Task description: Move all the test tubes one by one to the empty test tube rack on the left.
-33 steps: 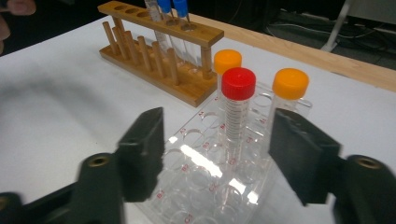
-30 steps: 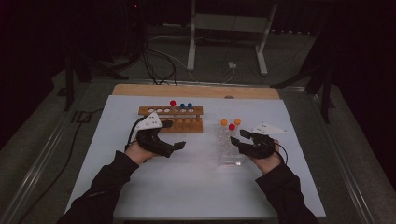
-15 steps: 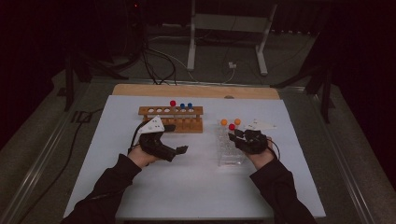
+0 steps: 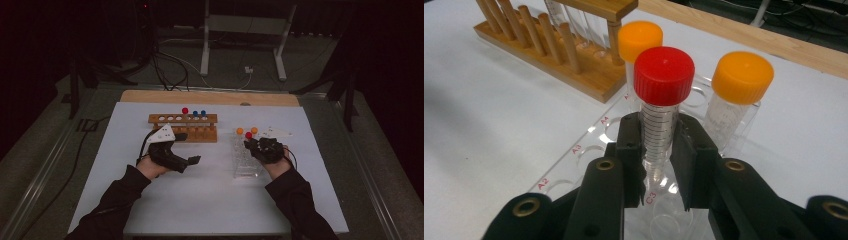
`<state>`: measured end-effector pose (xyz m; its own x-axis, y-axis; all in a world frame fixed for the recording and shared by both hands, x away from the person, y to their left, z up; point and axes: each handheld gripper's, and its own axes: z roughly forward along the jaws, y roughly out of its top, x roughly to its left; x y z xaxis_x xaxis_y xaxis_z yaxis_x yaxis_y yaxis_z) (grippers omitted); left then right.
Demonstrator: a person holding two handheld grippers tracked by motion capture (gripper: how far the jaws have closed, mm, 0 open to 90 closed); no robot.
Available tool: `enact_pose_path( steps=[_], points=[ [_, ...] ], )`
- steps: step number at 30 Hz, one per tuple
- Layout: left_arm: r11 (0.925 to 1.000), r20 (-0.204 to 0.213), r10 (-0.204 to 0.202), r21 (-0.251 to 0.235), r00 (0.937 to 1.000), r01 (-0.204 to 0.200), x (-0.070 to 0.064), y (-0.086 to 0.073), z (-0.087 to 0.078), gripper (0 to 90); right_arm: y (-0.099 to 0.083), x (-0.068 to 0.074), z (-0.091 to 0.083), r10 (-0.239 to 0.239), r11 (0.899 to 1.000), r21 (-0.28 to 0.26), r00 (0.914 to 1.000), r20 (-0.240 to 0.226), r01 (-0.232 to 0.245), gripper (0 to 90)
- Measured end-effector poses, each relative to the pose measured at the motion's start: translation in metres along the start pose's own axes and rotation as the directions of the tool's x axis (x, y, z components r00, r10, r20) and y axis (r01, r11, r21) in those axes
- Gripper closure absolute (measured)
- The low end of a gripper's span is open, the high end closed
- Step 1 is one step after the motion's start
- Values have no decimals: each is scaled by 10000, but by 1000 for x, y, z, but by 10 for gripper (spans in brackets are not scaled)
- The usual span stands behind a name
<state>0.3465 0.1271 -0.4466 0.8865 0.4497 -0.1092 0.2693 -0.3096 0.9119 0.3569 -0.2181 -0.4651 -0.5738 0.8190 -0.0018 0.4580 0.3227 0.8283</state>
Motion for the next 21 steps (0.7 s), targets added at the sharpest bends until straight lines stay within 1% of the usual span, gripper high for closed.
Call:
enact_pose_path(
  steps=[1,3,4,6,8,16,19,21],
  points=[
    [10000,-35,34,6,10000,-34,0,0,0,21,1,0,-2,-32,10000,-62,10000,17,33,749],
    [10000,25,23,14,10000,-23,-1,0,0,21,4,1,-6,-101,9997,-203,9999,47,102,750],
    [10000,-27,55,16,10000,-55,-1,0,0,21,5,1,-9,-116,9995,-290,9999,68,118,750],
    [10000,52,6,-8,10000,-6,-1,1,0,21,8,2,-14,-176,9987,-475,9998,88,180,750],
    [10000,-6,36,5,10000,-36,-1,1,0,21,11,3,-20,-251,9977,-630,9996,131,259,750],
    [9999,43,110,-47,9999,-110,-3,5,-3,21,21,11,-39,-642,9910,-1155,9974,317,675,750],
    [9998,87,145,-101,9999,-144,-4,8,-4,21,25,14,-45,-783,9875,-1351,9965,306,817,751],
    [9998,133,167,-128,9998,-166,-5,9,-4,21,27,18,-49,-826,9854,-1475,9964,202,847,750]
  ],
)
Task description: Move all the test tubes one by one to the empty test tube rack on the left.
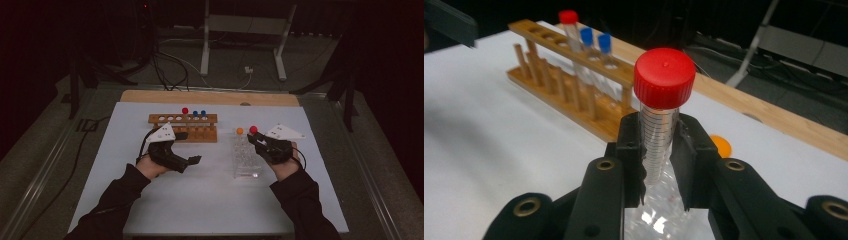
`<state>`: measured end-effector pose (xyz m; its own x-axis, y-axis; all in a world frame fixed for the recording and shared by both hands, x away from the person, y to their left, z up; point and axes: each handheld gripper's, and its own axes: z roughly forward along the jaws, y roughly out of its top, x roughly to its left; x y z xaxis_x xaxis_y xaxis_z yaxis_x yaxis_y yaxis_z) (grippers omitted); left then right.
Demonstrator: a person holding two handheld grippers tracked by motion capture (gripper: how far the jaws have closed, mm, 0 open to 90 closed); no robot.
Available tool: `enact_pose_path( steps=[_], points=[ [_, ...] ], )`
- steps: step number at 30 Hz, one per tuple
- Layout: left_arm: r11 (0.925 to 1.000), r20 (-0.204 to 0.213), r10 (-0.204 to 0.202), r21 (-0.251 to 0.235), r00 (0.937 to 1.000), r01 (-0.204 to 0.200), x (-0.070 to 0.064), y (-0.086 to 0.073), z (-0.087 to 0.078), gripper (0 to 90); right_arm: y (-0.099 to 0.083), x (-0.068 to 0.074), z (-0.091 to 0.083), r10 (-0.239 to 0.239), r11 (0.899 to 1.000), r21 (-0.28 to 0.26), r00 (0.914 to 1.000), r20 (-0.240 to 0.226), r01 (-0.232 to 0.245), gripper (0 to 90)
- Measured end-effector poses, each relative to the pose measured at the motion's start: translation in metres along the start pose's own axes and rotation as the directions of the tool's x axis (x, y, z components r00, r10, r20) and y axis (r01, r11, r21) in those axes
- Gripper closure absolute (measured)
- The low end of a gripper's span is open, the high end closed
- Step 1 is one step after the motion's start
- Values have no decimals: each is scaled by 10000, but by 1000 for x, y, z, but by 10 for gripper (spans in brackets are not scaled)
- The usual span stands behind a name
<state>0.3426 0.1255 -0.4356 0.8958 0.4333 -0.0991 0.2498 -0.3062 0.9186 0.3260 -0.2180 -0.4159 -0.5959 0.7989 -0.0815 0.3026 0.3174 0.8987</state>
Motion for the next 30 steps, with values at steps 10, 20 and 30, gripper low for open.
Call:
enact_pose_path(
  steps=[10,20,30],
  points=[
    [9999,285,127,-83,9995,-125,-6,8,1,23,4,31,1,-363,9993,-121,9922,-1194,351,751],
    [9995,589,280,-137,9979,-272,-16,14,5,45,-6,61,17,-602,9964,437,9700,-2354,724,751],
    [9974,1142,715,-144,9909,-703,-25,18,14,232,-9,75,24,-612,9936,723,9528,-2972,864,750]
  ],
)
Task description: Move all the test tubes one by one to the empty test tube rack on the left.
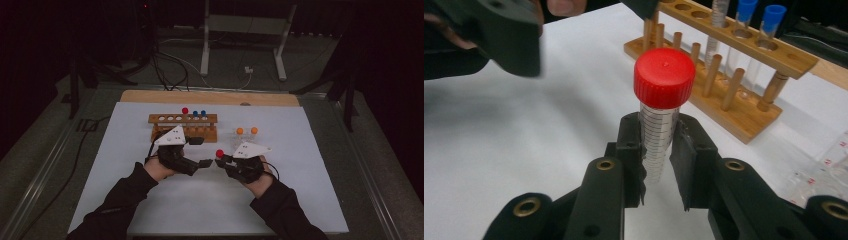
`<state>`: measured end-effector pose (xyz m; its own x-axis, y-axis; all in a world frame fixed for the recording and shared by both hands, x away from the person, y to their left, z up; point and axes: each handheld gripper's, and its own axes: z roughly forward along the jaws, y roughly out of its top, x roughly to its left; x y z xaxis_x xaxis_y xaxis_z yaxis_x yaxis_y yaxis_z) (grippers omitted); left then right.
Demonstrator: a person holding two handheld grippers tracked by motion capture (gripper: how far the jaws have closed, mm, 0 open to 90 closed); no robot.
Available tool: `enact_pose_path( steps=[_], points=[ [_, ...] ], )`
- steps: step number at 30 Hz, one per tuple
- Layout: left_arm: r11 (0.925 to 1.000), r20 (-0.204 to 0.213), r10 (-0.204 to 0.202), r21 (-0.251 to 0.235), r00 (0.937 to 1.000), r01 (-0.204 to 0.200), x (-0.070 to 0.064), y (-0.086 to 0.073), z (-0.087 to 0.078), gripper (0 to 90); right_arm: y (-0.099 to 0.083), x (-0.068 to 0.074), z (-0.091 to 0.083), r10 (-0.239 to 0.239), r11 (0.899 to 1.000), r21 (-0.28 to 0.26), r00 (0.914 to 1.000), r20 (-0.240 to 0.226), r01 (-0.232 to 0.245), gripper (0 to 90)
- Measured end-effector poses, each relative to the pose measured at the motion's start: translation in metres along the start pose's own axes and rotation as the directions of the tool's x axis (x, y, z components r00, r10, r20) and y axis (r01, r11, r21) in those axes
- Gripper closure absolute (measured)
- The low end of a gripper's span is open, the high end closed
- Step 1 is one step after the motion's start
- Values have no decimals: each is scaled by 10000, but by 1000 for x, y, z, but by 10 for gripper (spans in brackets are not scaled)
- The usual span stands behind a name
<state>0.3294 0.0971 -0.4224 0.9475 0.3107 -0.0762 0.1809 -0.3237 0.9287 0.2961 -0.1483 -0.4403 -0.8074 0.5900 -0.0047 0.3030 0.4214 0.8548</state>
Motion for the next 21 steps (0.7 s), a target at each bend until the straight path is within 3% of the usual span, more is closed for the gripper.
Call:
enact_pose_path(
  steps=[9,21],
  points=[
    [9992,200,305,251,9993,-310,-4,2,13,430,0,6,5,-51,9999,124,9996,-269,54,751],
    [9969,450,616,470,9971,-637,-5,0,23,701,0,5,4,-52,9999,146,9996,-279,56,750]
  ],
)
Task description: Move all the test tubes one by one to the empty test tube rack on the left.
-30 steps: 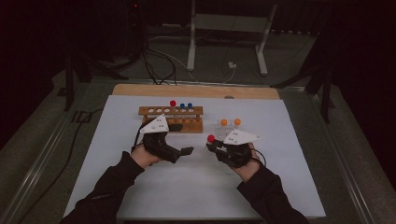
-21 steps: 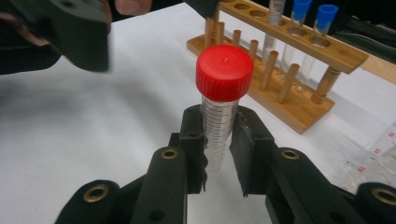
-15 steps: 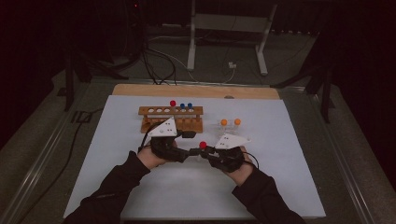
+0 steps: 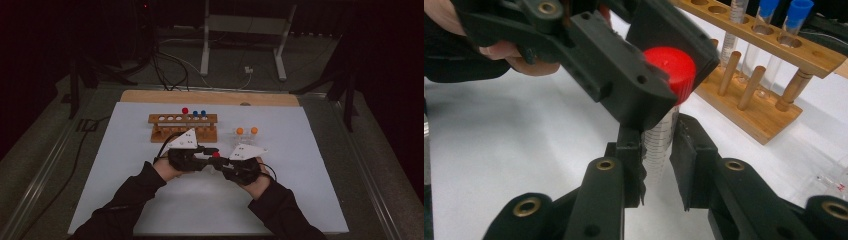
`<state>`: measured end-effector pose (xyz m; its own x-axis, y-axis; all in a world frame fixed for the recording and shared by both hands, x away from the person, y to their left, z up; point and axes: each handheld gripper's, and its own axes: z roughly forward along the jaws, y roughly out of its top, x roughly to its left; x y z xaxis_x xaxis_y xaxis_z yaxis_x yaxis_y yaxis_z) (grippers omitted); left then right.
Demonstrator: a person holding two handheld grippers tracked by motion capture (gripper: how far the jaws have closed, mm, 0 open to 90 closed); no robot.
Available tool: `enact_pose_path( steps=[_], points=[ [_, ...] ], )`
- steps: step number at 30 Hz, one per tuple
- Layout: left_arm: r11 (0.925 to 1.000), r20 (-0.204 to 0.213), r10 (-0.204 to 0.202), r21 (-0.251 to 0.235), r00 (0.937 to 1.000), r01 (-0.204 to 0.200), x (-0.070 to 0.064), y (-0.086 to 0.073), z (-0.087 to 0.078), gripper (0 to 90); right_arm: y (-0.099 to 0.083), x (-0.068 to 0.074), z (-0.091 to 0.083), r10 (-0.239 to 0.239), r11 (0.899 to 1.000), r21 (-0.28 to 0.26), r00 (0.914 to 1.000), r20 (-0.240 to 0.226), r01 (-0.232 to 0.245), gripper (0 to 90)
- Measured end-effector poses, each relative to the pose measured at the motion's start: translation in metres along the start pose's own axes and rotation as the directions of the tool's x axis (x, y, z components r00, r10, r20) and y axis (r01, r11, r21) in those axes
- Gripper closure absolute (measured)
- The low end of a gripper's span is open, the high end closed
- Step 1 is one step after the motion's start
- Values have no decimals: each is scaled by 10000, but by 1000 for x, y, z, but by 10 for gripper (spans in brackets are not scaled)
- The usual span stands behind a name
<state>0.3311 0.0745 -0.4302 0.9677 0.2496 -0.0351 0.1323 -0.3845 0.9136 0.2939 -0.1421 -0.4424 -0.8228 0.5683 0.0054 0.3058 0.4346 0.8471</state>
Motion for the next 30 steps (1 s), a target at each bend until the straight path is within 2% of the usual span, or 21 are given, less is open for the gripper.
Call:
enact_pose_path(
  steps=[6,10,16,22,24,26,27,30],
  points=[
    [10000,-49,64,-22,10000,-64,2,2,-3,715,0,-1,-1,61,9999,-82,10000,7,-61,730],
    [10000,-267,-39,-29,9996,38,7,3,-10,716,0,-2,-3,121,9998,-158,9999,12,-121,650],
    [9994,-688,-285,-196,9972,272,17,6,-28,716,1,-5,-9,203,9981,-577,9997,123,-196,550],
    [9988,-1389,-433,-306,9894,394,32,11,-50,716,3,-3,-14,170,9944,-1045,9993,339,-134,413],
    [9988,-1683,-441,-276,9847,401,38,13,-57,716,3,-4,-15,189,9933,-1147,9994,280,-156,384],
    [9983,-1892,-534,-332,9805,479,44,14,-63,716,4,-7,-15,370,9934,-1085,9993,-104,-379,377],
    [9981,-1997,-568,-351,9782,508,47,15,-66,716,4,-7,-14,446,9933,-1057,9989,-156,-460,345],
    [9974,-2318,-663,-436,9705,577,55,17,-74,716,3,-8,-13,477,9939,-990,9986,-225,-497,331]
  ],
)
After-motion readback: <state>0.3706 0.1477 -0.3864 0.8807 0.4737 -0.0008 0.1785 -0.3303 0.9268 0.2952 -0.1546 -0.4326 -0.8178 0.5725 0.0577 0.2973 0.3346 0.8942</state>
